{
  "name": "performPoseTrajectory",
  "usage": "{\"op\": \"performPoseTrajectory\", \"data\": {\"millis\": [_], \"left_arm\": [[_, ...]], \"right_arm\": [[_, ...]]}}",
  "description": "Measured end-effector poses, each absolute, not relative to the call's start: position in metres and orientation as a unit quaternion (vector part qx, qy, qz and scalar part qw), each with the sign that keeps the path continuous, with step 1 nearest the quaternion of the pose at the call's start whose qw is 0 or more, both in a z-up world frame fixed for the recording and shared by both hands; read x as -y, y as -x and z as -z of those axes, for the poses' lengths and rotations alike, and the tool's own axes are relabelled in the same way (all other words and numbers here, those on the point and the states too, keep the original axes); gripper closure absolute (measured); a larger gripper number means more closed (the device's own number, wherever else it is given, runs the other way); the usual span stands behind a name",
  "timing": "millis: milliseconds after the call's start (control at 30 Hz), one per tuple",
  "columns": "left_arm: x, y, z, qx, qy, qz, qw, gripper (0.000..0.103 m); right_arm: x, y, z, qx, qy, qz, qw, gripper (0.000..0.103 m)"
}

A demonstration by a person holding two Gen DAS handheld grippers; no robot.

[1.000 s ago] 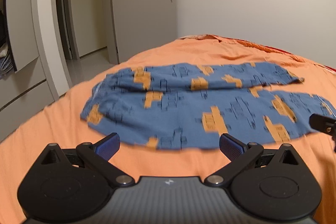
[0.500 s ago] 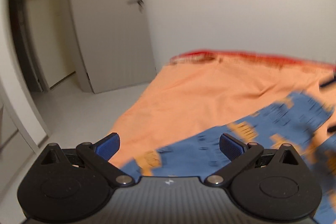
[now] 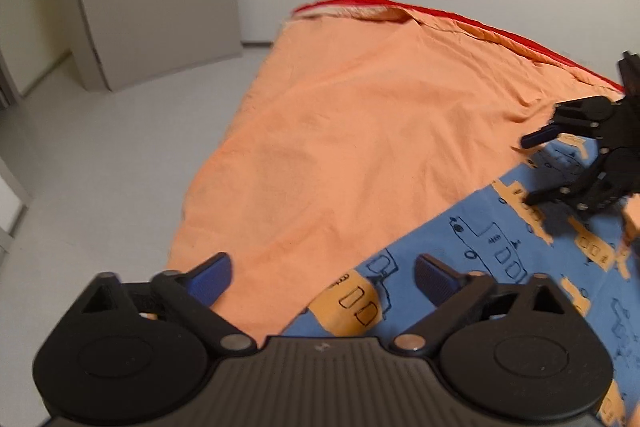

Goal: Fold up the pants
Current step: 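Grasp the pants waistband with the left tool while the right tool grasps the other waistband corner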

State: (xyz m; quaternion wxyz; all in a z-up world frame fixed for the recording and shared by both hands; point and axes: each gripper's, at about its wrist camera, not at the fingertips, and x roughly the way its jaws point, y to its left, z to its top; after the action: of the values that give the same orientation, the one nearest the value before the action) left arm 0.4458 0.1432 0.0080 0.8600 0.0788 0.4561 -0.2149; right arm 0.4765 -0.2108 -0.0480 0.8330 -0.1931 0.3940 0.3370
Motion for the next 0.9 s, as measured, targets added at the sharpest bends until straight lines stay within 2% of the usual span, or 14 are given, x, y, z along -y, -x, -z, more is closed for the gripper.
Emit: {"op": "performPoseTrajectory", "data": {"millis": [67,133,167,233,300,333,367,400,433,500,533,567,600,900], "left_arm": [[-0.145,-0.452,-0.002,-0.478,-0.074,0.235,0.843,0.022],[-0.147,-0.454,0.004,-0.495,-0.078,0.247,0.830,0.037],[-0.148,-0.455,0.007,-0.503,-0.080,0.251,0.823,0.043],[-0.149,-0.459,0.016,-0.531,-0.082,0.249,0.806,0.061],[-0.149,-0.458,0.020,-0.546,-0.080,0.257,0.793,0.062],[-0.149,-0.457,0.020,-0.547,-0.087,0.260,0.791,0.066],[-0.148,-0.455,0.021,-0.546,-0.098,0.257,0.792,0.071],[-0.146,-0.453,0.021,-0.544,-0.107,0.250,0.794,0.081],[-0.145,-0.452,0.022,-0.542,-0.109,0.241,0.798,0.087],[-0.142,-0.448,0.020,-0.538,-0.102,0.220,0.808,0.096],[-0.140,-0.443,0.018,-0.533,-0.102,0.209,0.813,0.098],[-0.137,-0.437,0.016,-0.526,-0.105,0.199,0.820,0.099],[-0.134,-0.430,0.013,-0.517,-0.110,0.192,0.827,0.100],[-0.135,-0.391,-0.029,-0.440,-0.134,0.154,0.874,0.101]], "right_arm": [[0.210,-0.482,0.054,-0.402,0.190,-0.341,0.828,0.026],[0.212,-0.486,0.055,-0.411,0.183,-0.347,0.823,0.026],[0.213,-0.487,0.054,-0.412,0.181,-0.350,0.822,0.031],[0.212,-0.488,0.053,-0.413,0.182,-0.356,0.818,0.041],[0.212,-0.490,0.052,-0.414,0.184,-0.359,0.816,0.052],[0.210,-0.490,0.051,-0.415,0.185,-0.361,0.814,0.054],[0.208,-0.488,0.050,-0.416,0.188,-0.365,0.811,0.058],[0.207,-0.487,0.051,-0.418,0.194,-0.366,0.809,0.060],[0.205,-0.486,0.051,-0.419,0.199,-0.366,0.807,0.061],[0.201,-0.487,0.053,-0.423,0.202,-0.364,0.805,0.070],[0.199,-0.487,0.052,-0.421,0.205,-0.359,0.807,0.075],[0.196,-0.484,0.051,-0.418,0.211,-0.352,0.810,0.089],[0.193,-0.480,0.050,-0.415,0.218,-0.342,0.814,0.099],[0.180,-0.435,0.016,-0.326,0.280,-0.288,0.855,0.103]]}}
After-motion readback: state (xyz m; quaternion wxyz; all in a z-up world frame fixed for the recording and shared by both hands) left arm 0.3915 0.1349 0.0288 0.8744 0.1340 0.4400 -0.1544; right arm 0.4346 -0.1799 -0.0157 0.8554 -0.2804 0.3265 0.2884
